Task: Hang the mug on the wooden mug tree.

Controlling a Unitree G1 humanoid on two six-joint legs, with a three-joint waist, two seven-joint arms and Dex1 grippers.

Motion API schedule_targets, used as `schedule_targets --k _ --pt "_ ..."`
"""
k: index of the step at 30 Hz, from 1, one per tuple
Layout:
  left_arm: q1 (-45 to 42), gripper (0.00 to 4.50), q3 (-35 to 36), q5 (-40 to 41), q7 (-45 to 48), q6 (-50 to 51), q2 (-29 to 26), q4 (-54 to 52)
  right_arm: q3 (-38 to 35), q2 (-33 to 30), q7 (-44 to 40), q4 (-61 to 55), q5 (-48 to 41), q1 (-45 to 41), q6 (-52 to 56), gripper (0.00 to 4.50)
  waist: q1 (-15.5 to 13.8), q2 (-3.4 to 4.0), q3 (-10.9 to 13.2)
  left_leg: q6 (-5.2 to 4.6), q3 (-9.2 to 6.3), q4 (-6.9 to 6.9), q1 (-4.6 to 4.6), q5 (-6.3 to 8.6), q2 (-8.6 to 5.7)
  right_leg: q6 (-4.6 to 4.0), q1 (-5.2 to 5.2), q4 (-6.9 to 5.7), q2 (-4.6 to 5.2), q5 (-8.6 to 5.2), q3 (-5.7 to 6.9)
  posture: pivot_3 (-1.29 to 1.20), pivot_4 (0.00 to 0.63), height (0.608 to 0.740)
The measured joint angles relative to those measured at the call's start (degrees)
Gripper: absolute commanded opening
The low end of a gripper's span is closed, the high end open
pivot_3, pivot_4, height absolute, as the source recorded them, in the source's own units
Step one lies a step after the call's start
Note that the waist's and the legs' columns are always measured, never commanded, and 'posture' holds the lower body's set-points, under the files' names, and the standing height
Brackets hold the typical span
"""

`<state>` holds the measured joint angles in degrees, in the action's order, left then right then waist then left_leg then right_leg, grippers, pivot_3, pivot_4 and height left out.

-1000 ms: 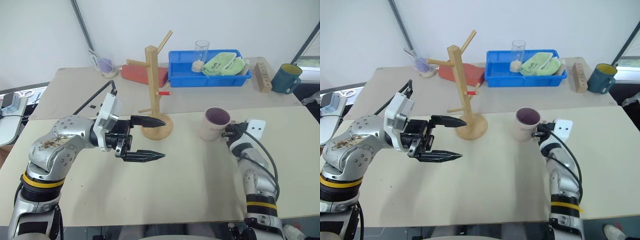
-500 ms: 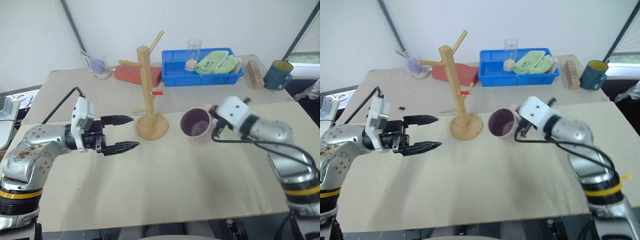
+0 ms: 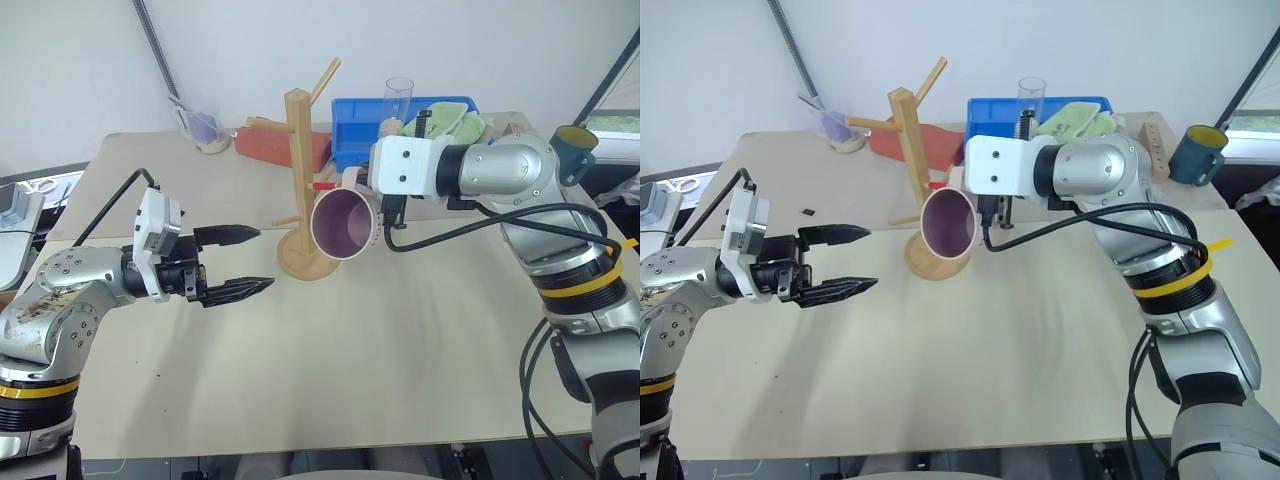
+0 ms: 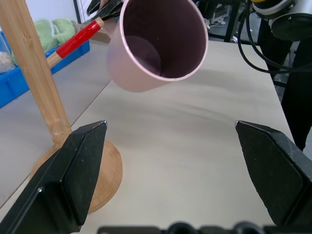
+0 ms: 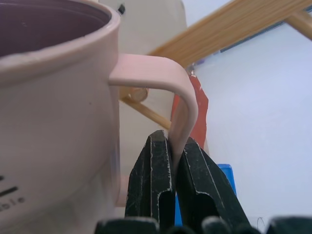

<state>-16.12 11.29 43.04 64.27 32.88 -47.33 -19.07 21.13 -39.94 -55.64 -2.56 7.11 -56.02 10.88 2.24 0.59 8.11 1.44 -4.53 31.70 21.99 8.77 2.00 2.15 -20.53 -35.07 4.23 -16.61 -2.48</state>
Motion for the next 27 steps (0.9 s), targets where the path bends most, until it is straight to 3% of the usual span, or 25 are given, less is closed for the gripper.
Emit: schedule_targets --k 25,27 --pt "-1.5 4.50 3.3 4.3 -4.9 1.5 2.3 -0.3 3.3 8.9 -1.5 13.6 9.8 -6.8 -7.6 0.01 0.3 0.01 0.0 -0.01 -0.01 -0.03 -0.15 -0.01 0.05 0.00 0.04 -0.18 -0.10 0.09 -0.02 0.00 0.150 0.740" --pt "-1.9 4.50 3.2 4.4 -6.1 2.5 2.4 -0.7 3.3 9.5 -1.5 14.6 10.3 -7.0 -8.0 0.80 0.3 0.01 0.0 -0.01 -0.01 -0.03 -0.14 -0.01 0.06 0.16 0.03 -0.20 -0.11 0.18 -0.02 0.00 0.150 0.740"
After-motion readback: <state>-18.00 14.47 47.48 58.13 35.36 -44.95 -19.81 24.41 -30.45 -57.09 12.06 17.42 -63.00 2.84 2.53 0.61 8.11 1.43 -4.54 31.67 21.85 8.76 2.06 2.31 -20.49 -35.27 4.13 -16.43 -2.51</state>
